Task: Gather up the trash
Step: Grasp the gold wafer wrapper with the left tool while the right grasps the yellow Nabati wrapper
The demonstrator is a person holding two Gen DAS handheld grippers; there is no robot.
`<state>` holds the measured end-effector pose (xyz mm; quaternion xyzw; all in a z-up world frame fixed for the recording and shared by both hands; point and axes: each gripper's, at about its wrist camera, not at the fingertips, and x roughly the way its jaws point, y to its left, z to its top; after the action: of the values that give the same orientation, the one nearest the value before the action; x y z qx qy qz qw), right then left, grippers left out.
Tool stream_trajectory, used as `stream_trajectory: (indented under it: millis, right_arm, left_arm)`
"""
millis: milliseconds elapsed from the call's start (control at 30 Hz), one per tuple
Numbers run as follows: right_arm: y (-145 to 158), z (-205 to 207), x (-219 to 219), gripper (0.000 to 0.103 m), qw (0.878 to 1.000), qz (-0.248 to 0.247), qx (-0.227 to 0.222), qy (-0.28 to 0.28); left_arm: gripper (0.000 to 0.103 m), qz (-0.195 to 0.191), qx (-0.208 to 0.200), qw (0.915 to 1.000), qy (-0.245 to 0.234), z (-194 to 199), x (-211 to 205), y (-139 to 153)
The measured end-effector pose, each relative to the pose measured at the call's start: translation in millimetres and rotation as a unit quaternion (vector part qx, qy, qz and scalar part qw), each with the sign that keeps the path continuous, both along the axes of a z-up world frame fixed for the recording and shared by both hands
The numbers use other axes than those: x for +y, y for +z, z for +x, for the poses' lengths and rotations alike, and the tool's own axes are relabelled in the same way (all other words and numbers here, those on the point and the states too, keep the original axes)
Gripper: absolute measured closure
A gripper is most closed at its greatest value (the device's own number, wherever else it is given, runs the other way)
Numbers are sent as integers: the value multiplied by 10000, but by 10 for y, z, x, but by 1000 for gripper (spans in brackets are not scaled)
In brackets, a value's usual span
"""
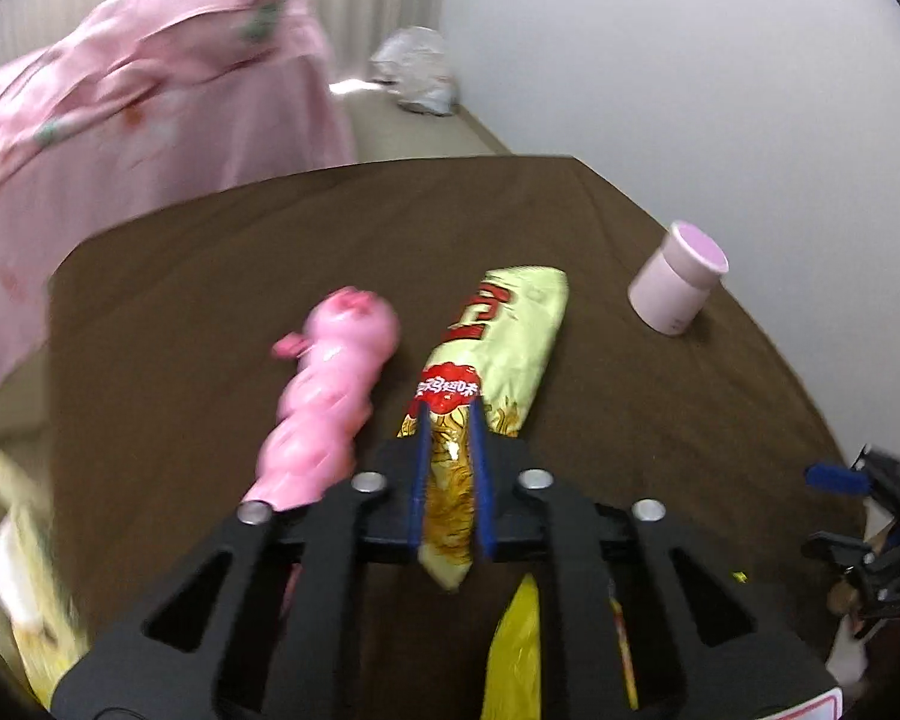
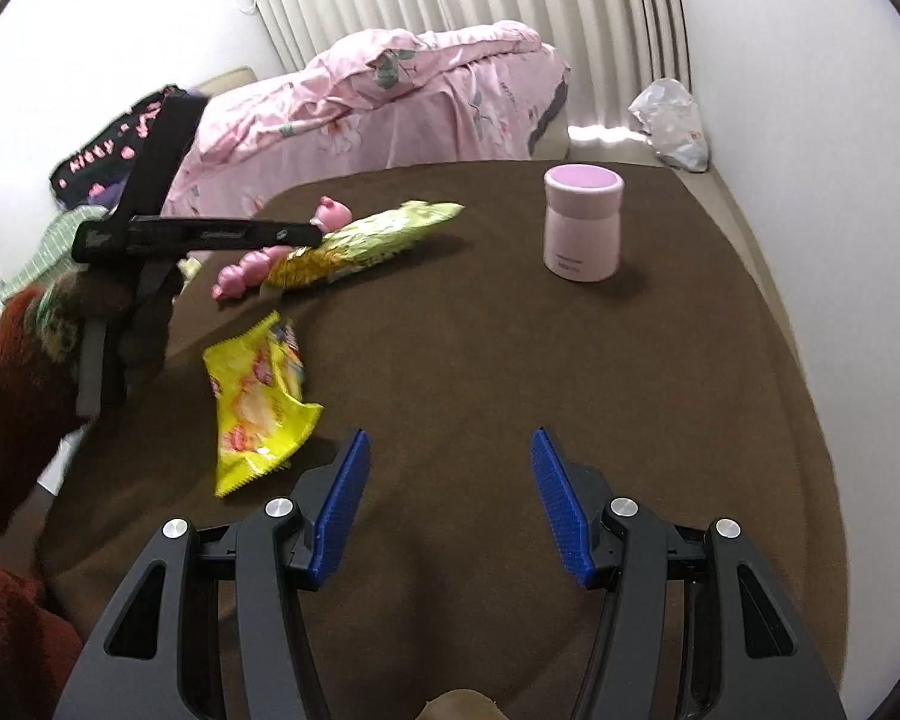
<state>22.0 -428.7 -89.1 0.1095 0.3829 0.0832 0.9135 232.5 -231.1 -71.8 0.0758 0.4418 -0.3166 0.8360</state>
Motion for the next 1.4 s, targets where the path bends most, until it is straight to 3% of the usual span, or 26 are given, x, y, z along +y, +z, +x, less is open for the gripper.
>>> stream_trajectory:
  millis: [133, 333, 500, 700, 833, 1000, 1167, 1200, 1333, 1400]
  right_arm:
    - [9, 89, 195, 45, 9992, 119, -58, 382]
    - [-10, 324, 686, 45, 9945, -125, 25, 1042]
    - [-135, 473, 1087, 45, 9835, -685, 205, 1664]
    - [-119, 502, 1100, 45, 9805, -791, 298, 1776]
    - [-12, 425, 1104, 45, 9762, -1124, 29, 1854]
    - [62, 476, 999, 45, 9793, -690, 17, 1903]
    - [-138, 533, 1106, 45, 9767, -796, 343, 1961]
    - [-176, 519, 1142, 46, 9760, -883, 363, 1958]
    - [-160, 439, 1120, 70, 9790, -933, 203, 1800]
    - [-114, 397, 1032, 74, 9823, -928, 112, 1624]
  left_arm:
    - [99, -219, -1, 9990, 396, -266, 418, 131]
    - [99, -429, 42, 9968, 674, -611, 877, 191]
    - [85, -504, 156, 9942, 940, -679, 1039, 105]
    - [76, -580, 203, 9937, 938, -678, 1046, 59]
    - [76, -598, 216, 9936, 936, -676, 1045, 47]
    - [73, -689, 208, 9927, 968, -703, 1060, 63]
    - [71, -690, 179, 9933, 908, -742, 1044, 71]
    - [71, -684, 169, 9933, 917, -745, 1047, 73]
    - [71, -657, 142, 9931, 964, -733, 1053, 75]
    - [70, -643, 135, 9934, 938, -727, 1025, 71]
